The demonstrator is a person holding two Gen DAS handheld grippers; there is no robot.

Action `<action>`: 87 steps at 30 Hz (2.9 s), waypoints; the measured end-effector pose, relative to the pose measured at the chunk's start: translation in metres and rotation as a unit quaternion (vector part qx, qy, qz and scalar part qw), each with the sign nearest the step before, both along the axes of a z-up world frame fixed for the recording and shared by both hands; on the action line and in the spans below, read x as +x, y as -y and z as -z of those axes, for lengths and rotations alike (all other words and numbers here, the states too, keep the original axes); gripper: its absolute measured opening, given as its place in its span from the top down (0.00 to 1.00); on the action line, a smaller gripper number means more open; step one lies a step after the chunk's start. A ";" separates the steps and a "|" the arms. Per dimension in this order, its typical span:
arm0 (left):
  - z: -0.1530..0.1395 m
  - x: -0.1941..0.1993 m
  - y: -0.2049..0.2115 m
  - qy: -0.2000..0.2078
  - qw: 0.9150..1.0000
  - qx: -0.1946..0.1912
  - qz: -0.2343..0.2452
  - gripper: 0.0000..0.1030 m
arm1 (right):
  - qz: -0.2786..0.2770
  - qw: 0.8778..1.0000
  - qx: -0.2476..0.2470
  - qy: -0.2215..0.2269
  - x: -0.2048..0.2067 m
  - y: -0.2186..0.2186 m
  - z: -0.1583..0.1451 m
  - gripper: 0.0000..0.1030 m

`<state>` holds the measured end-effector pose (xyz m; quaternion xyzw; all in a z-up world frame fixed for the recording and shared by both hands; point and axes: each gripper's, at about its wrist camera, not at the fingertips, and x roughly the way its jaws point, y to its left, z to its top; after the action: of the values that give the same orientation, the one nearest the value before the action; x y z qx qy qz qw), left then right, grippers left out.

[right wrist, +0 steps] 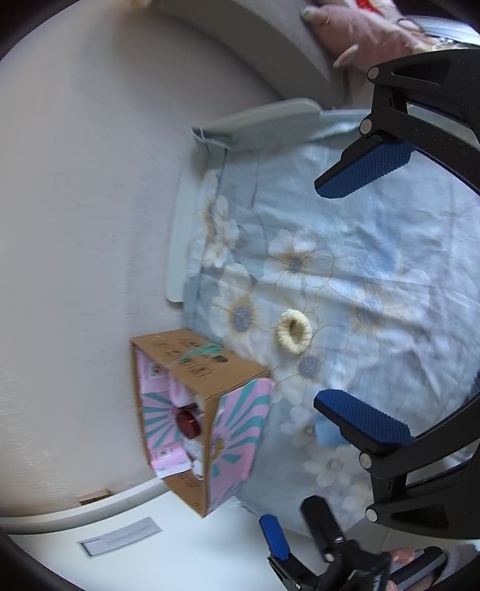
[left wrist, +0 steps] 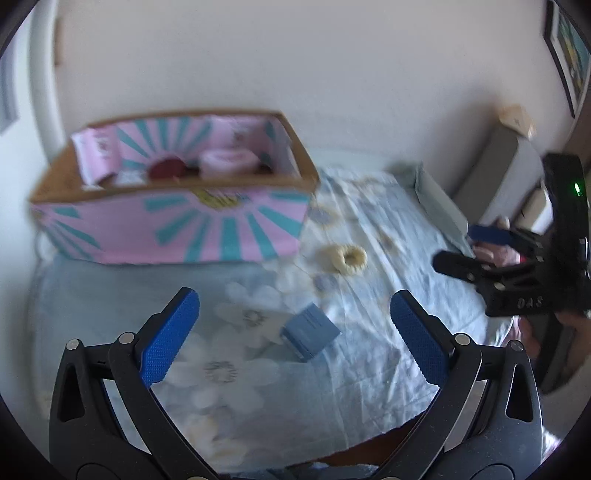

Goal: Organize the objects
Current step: 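Grasp the blue PROYA box with left tool while right tool grasps the beige scrunchie, then lower the PROYA box and scrunchie into the cardboard box and open both tools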

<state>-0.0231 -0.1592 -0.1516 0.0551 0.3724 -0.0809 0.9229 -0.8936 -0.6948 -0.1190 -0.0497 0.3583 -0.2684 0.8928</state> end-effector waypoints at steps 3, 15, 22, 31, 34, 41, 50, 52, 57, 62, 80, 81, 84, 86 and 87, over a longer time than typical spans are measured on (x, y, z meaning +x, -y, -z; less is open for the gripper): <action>0.026 0.006 0.007 -0.006 0.999 0.024 0.022 0.03 | -0.030 0.999 -0.012 -0.015 0.009 0.014 0.021 0.00; 0.076 0.027 0.014 -0.029 0.997 0.054 0.049 0.35 | -0.099 0.994 -0.032 -0.042 0.051 0.026 0.065 0.19; 0.082 0.035 0.020 -0.036 0.995 0.065 0.065 0.52 | -0.107 0.992 -0.036 -0.059 0.072 0.029 0.077 0.39; 0.078 0.039 0.017 -0.042 0.996 0.050 0.067 0.56 | -0.111 0.991 -0.035 -0.063 0.081 0.029 0.075 0.66; 0.077 0.041 0.015 -0.043 0.996 0.046 0.060 0.56 | -0.108 0.992 -0.034 -0.060 0.079 0.030 0.073 0.69; 0.067 0.045 0.013 -0.040 0.997 0.045 0.056 0.56 | -0.102 0.993 -0.042 -0.051 0.074 0.025 0.067 0.70; 0.011 0.039 0.020 -0.013 0.998 0.050 0.045 0.56 | -0.072 0.996 -0.037 -0.034 0.062 -0.002 0.027 0.70; -0.006 0.037 0.020 -0.005 0.998 0.049 0.037 0.56 | -0.060 0.997 -0.032 -0.025 0.057 -0.013 0.009 0.70; -0.057 0.027 0.013 0.008 0.999 0.040 0.016 0.56 | -0.019 0.999 -0.037 0.000 0.044 -0.048 -0.035 0.70; -0.097 0.021 0.010 0.007 0.999 0.043 0.004 0.56 | 0.023 0.999 -0.033 0.020 0.033 -0.077 -0.069 0.70; -0.179 0.050 -0.072 0.039 0.997 0.048 -0.045 0.56 | 0.032 0.997 -0.067 0.038 0.103 -0.132 -0.113 0.70; -0.181 0.053 -0.080 0.034 0.996 0.049 -0.060 0.56 | 0.025 0.997 -0.066 0.037 0.113 -0.134 -0.113 0.70; -0.188 0.065 -0.103 0.035 0.995 0.051 -0.073 0.56 | 0.013 0.998 -0.062 0.031 0.138 -0.138 -0.112 0.70; -0.192 0.073 -0.117 0.033 0.995 0.053 -0.079 0.56 | 0.004 0.998 -0.056 0.028 0.155 -0.140 -0.111 0.70; -0.193 0.078 -0.123 0.031 0.995 0.053 -0.081 0.56 | 0.000 0.998 -0.054 0.025 0.165 -0.140 -0.110 0.70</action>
<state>0.0547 -0.0365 0.0415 0.0758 0.3504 0.0160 0.9334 -0.7288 -0.5545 -0.0087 -0.0910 0.3212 -0.2884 0.8974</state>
